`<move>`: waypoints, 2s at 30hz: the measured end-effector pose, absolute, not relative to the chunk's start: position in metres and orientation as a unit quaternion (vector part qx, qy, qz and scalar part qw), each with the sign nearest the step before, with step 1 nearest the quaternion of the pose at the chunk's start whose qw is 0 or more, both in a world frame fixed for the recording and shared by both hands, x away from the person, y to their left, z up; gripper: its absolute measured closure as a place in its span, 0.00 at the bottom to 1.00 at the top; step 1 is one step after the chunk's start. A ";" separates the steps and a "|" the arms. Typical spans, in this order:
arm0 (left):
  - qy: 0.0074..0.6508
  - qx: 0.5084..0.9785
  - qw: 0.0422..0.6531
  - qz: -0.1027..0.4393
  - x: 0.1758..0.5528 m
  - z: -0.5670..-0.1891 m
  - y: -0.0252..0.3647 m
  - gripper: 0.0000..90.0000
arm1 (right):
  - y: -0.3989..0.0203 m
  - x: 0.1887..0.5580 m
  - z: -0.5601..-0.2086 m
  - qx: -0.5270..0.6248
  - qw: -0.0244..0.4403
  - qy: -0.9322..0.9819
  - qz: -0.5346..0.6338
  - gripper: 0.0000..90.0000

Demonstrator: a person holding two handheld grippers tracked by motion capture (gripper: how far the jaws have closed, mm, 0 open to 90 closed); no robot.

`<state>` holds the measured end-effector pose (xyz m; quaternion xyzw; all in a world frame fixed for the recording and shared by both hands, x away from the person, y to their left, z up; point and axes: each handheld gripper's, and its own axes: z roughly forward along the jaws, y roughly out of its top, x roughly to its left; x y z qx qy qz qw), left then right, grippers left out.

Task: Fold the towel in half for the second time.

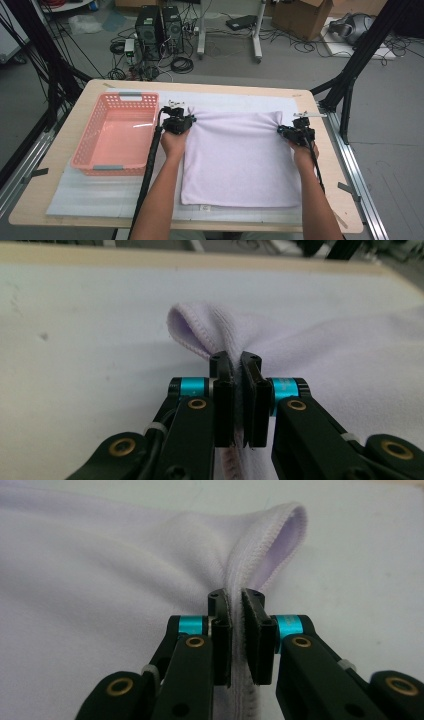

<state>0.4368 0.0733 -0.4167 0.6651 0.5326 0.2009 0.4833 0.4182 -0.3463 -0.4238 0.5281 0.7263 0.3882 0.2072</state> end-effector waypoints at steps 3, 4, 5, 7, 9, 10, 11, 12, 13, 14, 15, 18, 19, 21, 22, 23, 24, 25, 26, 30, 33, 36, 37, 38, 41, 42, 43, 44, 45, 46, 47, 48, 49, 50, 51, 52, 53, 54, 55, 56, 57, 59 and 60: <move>0.521 0.660 0.503 0.199 0.431 -0.404 0.075 0.94 | -0.352 0.413 -0.416 0.528 0.206 0.715 0.409 0.93; 0.517 0.663 0.505 0.196 0.428 -0.402 0.076 0.95 | -0.353 0.411 -0.413 0.524 0.206 0.716 0.413 0.93; 0.514 0.666 0.505 0.193 0.426 -0.400 0.076 0.94 | -0.354 0.409 -0.411 0.521 0.206 0.716 0.416 0.93; 0.505 0.671 0.509 0.189 0.421 -0.397 0.076 0.94 | -0.356 0.404 -0.405 0.514 0.203 0.719 0.422 0.93; 0.495 0.675 0.515 0.186 0.412 -0.392 0.077 0.94 | -0.356 0.398 -0.400 0.505 0.200 0.724 0.425 0.92; 0.490 0.678 0.516 0.185 0.408 -0.391 0.078 0.94 | -0.356 0.395 -0.398 0.501 0.198 0.727 0.427 0.92; 0.485 0.681 0.517 0.184 0.404 -0.389 0.079 0.94 | -0.356 0.390 -0.396 0.494 0.201 0.728 0.430 0.92; 0.480 0.684 0.519 0.182 0.399 -0.387 0.081 0.94 | -0.356 0.385 -0.395 0.487 0.203 0.730 0.434 0.92; 0.473 0.688 0.519 0.182 0.394 -0.386 0.083 0.94 | -0.358 0.379 -0.395 0.483 0.202 0.731 0.438 0.92; 0.470 0.688 0.522 0.182 0.389 -0.385 0.085 0.94 | -0.359 0.372 -0.395 0.479 0.202 0.733 0.439 0.92; 0.465 0.692 0.522 0.180 0.383 -0.385 0.087 0.94 | -0.361 0.366 -0.395 0.472 0.202 0.735 0.444 0.92; 0.448 0.703 0.524 0.173 0.364 -0.388 0.088 0.94 | -0.365 0.345 -0.397 0.461 0.200 0.736 0.453 0.92; 0.444 0.708 0.523 0.169 0.357 -0.390 0.088 0.94 | -0.365 0.338 -0.398 0.459 0.197 0.739 0.453 0.92; 0.433 0.712 0.526 0.167 0.343 -0.393 0.090 0.94 | -0.367 0.325 -0.402 0.453 0.194 0.743 0.453 0.92; 0.429 0.716 0.526 0.163 0.337 -0.394 0.092 0.94 | -0.368 0.319 -0.404 0.452 0.189 0.746 0.452 0.92; 0.424 0.719 0.526 0.162 0.331 -0.396 0.093 0.94 | -0.369 0.313 -0.407 0.451 0.185 0.749 0.450 0.92; 0.421 0.723 0.524 0.158 0.325 -0.398 0.095 0.94 | -0.370 0.306 -0.410 0.450 0.179 0.748 0.453 0.92; 0.419 0.728 0.520 0.154 0.321 -0.400 0.096 0.94 | -0.371 0.299 -0.413 0.450 0.173 0.747 0.457 0.92; 0.415 0.733 0.517 0.152 0.314 -0.403 0.097 0.94 | -0.371 0.295 -0.416 0.449 0.171 0.749 0.456 0.92; 0.409 0.756 0.495 0.130 0.300 -0.420 0.096 0.93 | -0.369 0.281 -0.422 0.450 0.155 0.764 0.435 0.91; 0.438 0.740 0.494 0.129 0.308 -0.421 0.097 0.63 | -0.368 0.286 -0.425 0.473 0.131 0.765 0.418 0.73; 0.447 0.733 0.494 0.134 0.323 -0.416 0.096 0.47 | -0.369 0.296 -0.419 0.501 0.141 0.740 0.426 0.55; 0.451 0.733 0.491 0.136 0.327 -0.415 0.095 0.46 | -0.369 0.301 -0.416 0.506 0.149 0.737 0.423 0.53; 0.454 0.735 0.486 0.135 0.332 -0.415 0.094 0.45 | -0.369 0.307 -0.413 0.509 0.152 0.734 0.423 0.50; 0.468 0.739 0.467 0.129 0.346 -0.421 0.090 0.45 | -0.366 0.329 -0.409 0.527 0.140 0.729 0.414 0.45; 0.474 0.739 0.463 0.120 0.349 -0.425 0.090 0.47 | -0.364 0.336 -0.411 0.533 0.134 0.728 0.410 0.45; 0.479 0.740 0.459 0.112 0.352 -0.429 0.090 0.50 | -0.362 0.342 -0.413 0.539 0.127 0.727 0.405 0.45; 0.480 0.742 0.456 0.105 0.354 -0.432 0.090 0.56 | -0.361 0.348 -0.415 0.543 0.120 0.728 0.400 0.46; 0.479 0.744 0.455 0.099 0.355 -0.434 0.091 0.62 | -0.360 0.352 -0.419 0.546 0.117 0.732 0.392 0.48; 0.474 0.747 0.456 0.093 0.355 -0.435 0.090 0.72 | -0.359 0.356 -0.423 0.548 0.113 0.736 0.381 0.52; 0.466 0.754 0.455 0.093 0.354 -0.435 0.089 0.85 | -0.359 0.359 -0.426 0.549 0.104 0.741 0.373 0.60; 0.456 0.760 0.453 0.099 0.351 -0.433 0.088 0.91 | -0.360 0.360 -0.428 0.544 0.096 0.747 0.369 0.76; 0.447 0.764 0.453 0.105 0.349 -0.431 0.088 0.94 | -0.359 0.359 -0.427 0.532 0.097 0.755 0.371 0.90; 0.447 0.760 0.460 0.106 0.347 -0.430 0.089 0.94 | -0.359 0.356 -0.425 0.520 0.106 0.759 0.377 0.93; 0.445 0.757 0.466 0.106 0.345 -0.428 0.091 0.94 | -0.359 0.352 -0.422 0.512 0.116 0.759 0.384 0.94; 0.446 0.752 0.474 0.105 0.342 -0.427 0.093 0.95 | -0.359 0.348 -0.419 0.508 0.120 0.759 0.390 0.95; 0.444 0.751 0.478 0.105 0.339 -0.427 0.096 0.95 | -0.361 0.343 -0.416 0.501 0.128 0.758 0.398 0.95; 0.442 0.748 0.484 0.104 0.335 -0.426 0.098 0.95 | -0.362 0.337 -0.414 0.495 0.134 0.756 0.406 0.95; 0.439 0.745 0.491 0.104 0.330 -0.425 0.099 0.95 | -0.364 0.330 -0.413 0.491 0.136 0.753 0.418 0.95; 0.434 0.744 0.497 0.107 0.325 -0.423 0.101 0.95 | -0.367 0.323 -0.412 0.484 0.140 0.748 0.431 0.95; 0.429 0.740 0.505 0.109 0.320 -0.422 0.102 0.95 | -0.368 0.316 -0.412 0.479 0.146 0.746 0.439 0.95; 0.423 0.740 0.512 0.111 0.311 -0.421 0.105 0.95 | -0.371 0.304 -0.414 0.471 0.150 0.744 0.450 0.95; 0.421 0.737 0.516 0.110 0.307 -0.420 0.106 0.95 | -0.373 0.297 -0.415 0.468 0.151 0.741 0.456 0.95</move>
